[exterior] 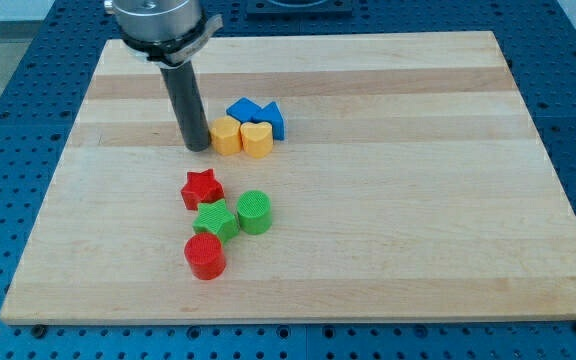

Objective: Separate the heart from group of blocks

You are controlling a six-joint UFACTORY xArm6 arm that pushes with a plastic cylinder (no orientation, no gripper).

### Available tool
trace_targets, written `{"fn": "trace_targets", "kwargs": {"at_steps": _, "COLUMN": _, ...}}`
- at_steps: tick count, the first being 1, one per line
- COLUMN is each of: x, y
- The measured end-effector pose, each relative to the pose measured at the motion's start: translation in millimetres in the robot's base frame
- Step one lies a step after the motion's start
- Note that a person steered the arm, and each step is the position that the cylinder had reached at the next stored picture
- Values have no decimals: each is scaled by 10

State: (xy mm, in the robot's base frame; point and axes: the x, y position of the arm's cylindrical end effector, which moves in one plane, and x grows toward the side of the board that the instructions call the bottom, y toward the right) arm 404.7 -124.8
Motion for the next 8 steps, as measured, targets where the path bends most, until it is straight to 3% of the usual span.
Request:
{"fn": "trace_targets", "kwargs": {"at_steps": 4, "x": 23, "y": 1316}}
{"fn": "trace_targets", "kwargs": {"at_steps": 7, "x": -70, "y": 1451}}
{"fn": "trace_targets", "kwargs": {"at_steps": 8, "x": 227, "y": 1449}}
